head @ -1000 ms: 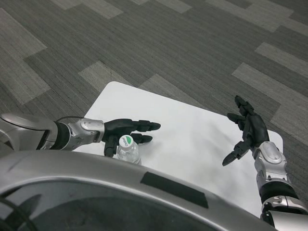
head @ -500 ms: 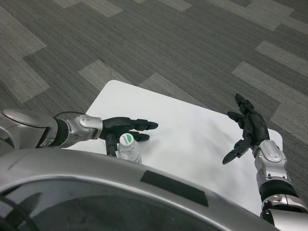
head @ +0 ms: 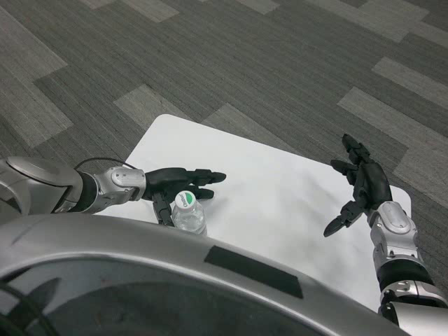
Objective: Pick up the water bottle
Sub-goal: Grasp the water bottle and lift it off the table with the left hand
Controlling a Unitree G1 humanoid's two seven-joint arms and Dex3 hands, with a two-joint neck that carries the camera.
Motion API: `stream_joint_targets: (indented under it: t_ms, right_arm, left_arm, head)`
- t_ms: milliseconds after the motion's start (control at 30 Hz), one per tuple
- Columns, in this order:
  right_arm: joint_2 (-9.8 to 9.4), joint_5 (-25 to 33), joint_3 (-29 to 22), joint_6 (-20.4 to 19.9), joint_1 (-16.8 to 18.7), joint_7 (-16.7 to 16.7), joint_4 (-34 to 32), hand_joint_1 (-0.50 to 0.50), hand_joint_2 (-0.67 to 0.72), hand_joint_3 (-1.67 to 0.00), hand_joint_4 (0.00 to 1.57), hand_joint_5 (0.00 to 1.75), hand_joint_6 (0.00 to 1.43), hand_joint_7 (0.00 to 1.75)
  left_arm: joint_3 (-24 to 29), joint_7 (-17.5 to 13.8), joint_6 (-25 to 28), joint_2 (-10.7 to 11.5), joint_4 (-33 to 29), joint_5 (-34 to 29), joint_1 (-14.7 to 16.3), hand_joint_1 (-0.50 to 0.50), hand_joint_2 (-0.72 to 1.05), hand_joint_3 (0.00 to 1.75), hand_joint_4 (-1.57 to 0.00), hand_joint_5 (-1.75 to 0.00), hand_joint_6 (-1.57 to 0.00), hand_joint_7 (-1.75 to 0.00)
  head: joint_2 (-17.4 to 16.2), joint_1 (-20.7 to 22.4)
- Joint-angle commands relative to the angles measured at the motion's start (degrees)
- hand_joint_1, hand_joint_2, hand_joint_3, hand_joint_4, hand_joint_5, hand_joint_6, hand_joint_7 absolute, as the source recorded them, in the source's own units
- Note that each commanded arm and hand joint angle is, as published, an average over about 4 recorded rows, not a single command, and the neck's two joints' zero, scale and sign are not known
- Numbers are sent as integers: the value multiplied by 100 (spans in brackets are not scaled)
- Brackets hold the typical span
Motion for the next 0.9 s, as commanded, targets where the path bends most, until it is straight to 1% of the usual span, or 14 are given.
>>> stream_joint_targets:
  t_ms: [33,100,133,167,233,300,367,433,533,667,700,800,833,900]
  right_arm:
    - [-60,27,17,-14,-113,-2,-63,-12,60,-16,0,87,0,0]
    - [-60,27,17,-10,-113,0,-56,-12,63,-12,0,87,0,0]
    - [-60,27,17,-7,-113,0,-52,-12,63,-12,0,87,0,0]
    - [-60,27,17,-5,-113,0,-50,-12,65,-12,0,87,0,0]
    - [-60,27,17,-1,-113,-2,-48,-12,65,-14,0,87,0,0]
    - [-60,27,17,-1,-113,-2,-48,-12,66,-12,0,87,0,0]
    - [-60,27,17,-1,-113,-2,-48,-12,65,-14,0,87,0,0]
    - [-60,27,17,-1,-113,-2,-48,-12,65,-12,0,87,0,0]
    - [-60,27,17,-1,-113,-2,-48,-12,65,-12,0,87,0,0]
    - [-60,27,21,-1,-113,-2,-45,-12,65,-16,0,87,0,0]
    - [-60,27,23,-1,-113,0,-45,-12,65,-16,0,87,0,0]
    - [-60,27,25,-1,-113,0,-48,-12,66,-16,0,87,0,0]
    - [-60,27,25,-1,-113,-2,-45,-12,66,-16,0,87,0,0]
    - [-60,27,25,-1,-113,-2,-43,-12,66,-16,0,87,0,0]
  left_arm:
    - [13,122,74,46,0,-167,68,50,25,9,0,-13,-5,0]
    - [41,98,157,48,-37,-397,72,50,25,9,-6,-23,-35,0]
    - [35,85,205,50,-37,-549,74,50,25,9,-11,-31,-56,0]
    - [22,80,241,52,-37,-646,74,50,23,7,-22,-38,-79,-2]
    - [0,69,289,52,-40,-800,74,50,18,4,-45,-46,-113,-5]
    - [-9,54,291,48,-44,-843,74,50,14,2,-61,-46,-133,-9]
    - [-31,38,291,46,-51,-918,74,50,10,0,-68,-46,-139,-12]
    - [-77,25,291,46,-57,-993,74,50,7,0,-67,-44,-144,-14]
    - [-110,19,291,46,-79,-1004,79,50,10,0,-58,-44,-145,-14]
    - [-110,23,291,46,-103,-859,83,50,18,0,-35,-54,-130,-14]
    - [-101,25,293,46,-103,-802,81,50,23,0,-29,-59,-122,-16]
    - [-66,27,306,39,-97,-698,74,50,54,7,-20,-67,-101,-21]
    - [-62,25,311,37,-92,-672,70,50,63,7,-19,-67,-100,-21]
    - [-60,21,317,37,-86,-626,57,50,67,4,-19,-72,-103,-21]
  head:
    - [5,24]
    - [13,19]
    - [14,16]
    - [10,17]
    - [18,18]
    - [24,12]
    - [22,11]
    - [16,13]
    - [15,30]
    - [32,31]
    - [35,30]
    - [40,31]
    - [39,34]
    - [47,26]
